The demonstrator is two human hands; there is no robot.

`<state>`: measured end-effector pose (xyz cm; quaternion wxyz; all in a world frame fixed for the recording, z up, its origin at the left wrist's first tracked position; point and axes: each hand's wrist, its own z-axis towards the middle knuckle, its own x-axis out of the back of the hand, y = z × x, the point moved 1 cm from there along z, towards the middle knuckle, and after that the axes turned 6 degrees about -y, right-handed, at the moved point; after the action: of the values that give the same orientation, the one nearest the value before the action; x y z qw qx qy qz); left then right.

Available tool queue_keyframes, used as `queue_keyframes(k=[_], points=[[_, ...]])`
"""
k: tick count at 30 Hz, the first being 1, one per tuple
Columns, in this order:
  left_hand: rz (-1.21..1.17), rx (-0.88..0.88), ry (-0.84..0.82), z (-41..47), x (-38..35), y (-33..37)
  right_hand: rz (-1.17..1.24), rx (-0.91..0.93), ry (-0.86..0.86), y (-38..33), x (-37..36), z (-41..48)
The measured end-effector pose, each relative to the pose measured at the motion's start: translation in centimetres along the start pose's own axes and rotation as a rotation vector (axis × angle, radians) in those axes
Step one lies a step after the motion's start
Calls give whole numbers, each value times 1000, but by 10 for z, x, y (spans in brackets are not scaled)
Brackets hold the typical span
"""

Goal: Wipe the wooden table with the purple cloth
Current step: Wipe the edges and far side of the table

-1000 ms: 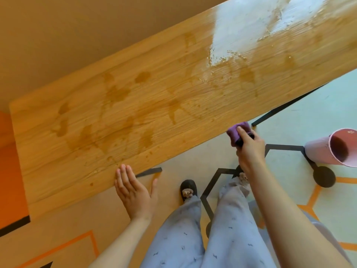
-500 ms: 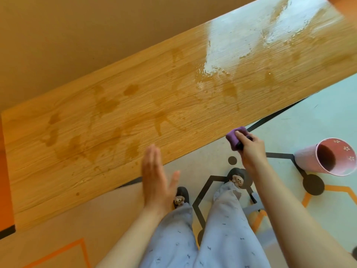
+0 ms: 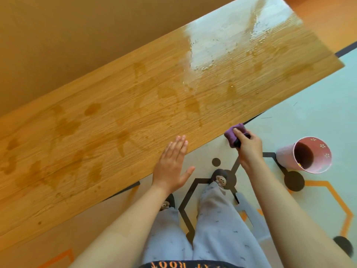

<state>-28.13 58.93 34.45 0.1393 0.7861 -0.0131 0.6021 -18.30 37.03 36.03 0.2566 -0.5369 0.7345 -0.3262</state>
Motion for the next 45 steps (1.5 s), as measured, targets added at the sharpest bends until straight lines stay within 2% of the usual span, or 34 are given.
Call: queue_keyframes(k=[3, 11, 16, 19, 21, 26, 29, 32, 35, 38, 41, 45], points=[[4, 17, -19, 0, 2, 0, -20, -16, -26, -2, 2, 2], [57, 59, -4, 3, 6, 8, -210, -58, -236, 9, -10, -19], [68, 60, -3, 5, 4, 7, -156, -1, -91, -42, 44, 46], [66, 72, -41, 4, 4, 8, -133, 3, -70, -46, 56, 60], [59, 81, -62, 2, 6, 10, -125, -20, -83, -36, 43, 47], [34, 81, -127, 4, 12, 10, 37, -168, -246, -16, 14, 7], [-18, 100, -132, 6, 17, 14, 27, -97, -152, -36, 33, 29], [-147, 179, -35, 19, 32, 27, 16, -12, -12, -63, 58, 58], [-225, 106, 38, 56, 49, 52, -30, -1, -9, -68, 64, 65], [-244, 11, -45, 104, 51, 77, -17, -2, 13, -65, 57, 58], [-189, 17, -95, 129, 41, 85, 5, -42, 47, -56, 51, 55], [-209, 3, -14, 132, 30, 79, 0, -67, 36, -42, 45, 46]])
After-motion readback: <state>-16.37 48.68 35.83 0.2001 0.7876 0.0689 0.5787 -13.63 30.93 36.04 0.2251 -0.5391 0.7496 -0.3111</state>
